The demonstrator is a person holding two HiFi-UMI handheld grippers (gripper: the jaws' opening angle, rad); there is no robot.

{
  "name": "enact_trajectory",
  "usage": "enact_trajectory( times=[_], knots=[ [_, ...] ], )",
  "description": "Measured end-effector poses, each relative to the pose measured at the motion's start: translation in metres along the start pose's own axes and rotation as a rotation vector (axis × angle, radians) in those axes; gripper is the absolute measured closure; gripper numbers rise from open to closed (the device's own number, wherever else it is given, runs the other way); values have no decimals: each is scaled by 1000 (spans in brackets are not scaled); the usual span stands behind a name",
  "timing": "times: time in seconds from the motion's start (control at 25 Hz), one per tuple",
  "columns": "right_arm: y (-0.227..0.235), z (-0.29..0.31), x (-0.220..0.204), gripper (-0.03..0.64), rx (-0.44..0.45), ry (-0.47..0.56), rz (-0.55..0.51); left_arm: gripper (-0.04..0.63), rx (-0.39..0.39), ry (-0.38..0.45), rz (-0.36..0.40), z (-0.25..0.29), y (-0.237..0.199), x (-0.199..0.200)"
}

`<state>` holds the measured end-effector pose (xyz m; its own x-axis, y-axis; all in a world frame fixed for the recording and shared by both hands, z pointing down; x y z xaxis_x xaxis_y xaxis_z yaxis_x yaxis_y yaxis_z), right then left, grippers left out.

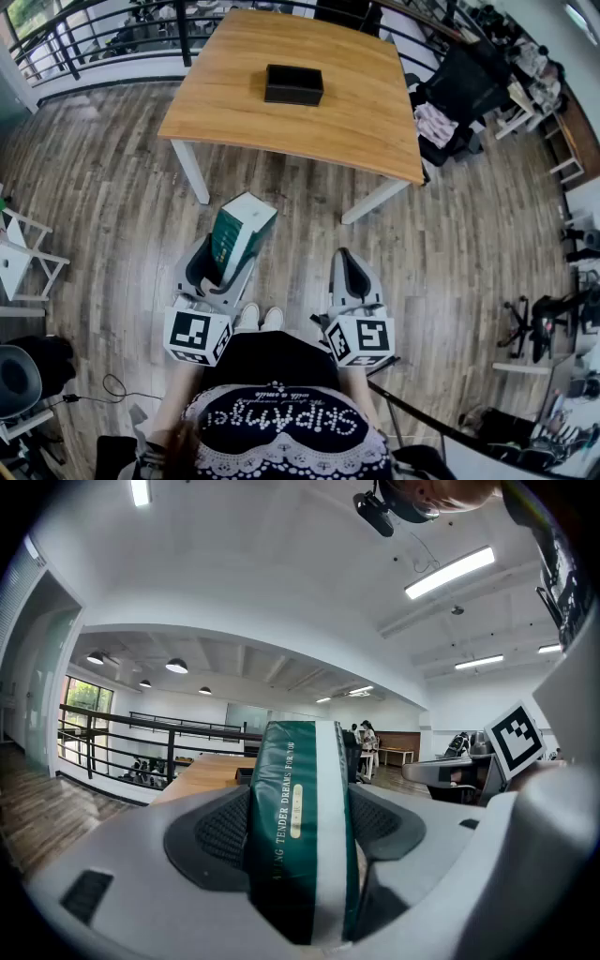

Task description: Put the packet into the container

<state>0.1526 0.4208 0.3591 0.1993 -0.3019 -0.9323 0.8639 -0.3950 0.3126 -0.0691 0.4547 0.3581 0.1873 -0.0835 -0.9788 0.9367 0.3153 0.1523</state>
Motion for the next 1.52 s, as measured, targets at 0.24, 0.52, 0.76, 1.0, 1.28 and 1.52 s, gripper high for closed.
enact_trajectory(
  times=[0.24, 0.52, 0.76, 1.0, 1.28, 1.52],
  knots=[
    [1, 6, 0, 578, 7, 1, -4, 249, 6, 3, 1, 5, -4, -1],
    [5, 5, 3, 578, 12, 6, -4, 250, -4, 9, 5, 11, 0, 3],
    [14, 5, 6, 578, 32, 20, 9, 250, -15, 9, 5, 21, 8, 5],
    [30, -2, 6, 578, 33, 20, 16, 250, -10, 11, 11, 22, 22, 7],
    [51, -21, 1, 577, 25, 4, 25, 250, 36, 12, -5, 13, 31, 4],
    [64, -36, -1, 578, -4, -3, 41, 250, 47, 8, -17, 8, 37, 6]
  ],
)
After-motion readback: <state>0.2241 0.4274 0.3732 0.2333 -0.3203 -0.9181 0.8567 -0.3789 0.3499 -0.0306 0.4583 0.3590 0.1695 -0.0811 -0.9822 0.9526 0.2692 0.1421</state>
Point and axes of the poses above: the fingertips, and each gripper's own axes: z forward along the fingers, y to its right, x out of its top, the point moved 4 cm from there along -z, backward along the fingers, and after that the axes turned 14 degrees about z, right-handed, at the moved point
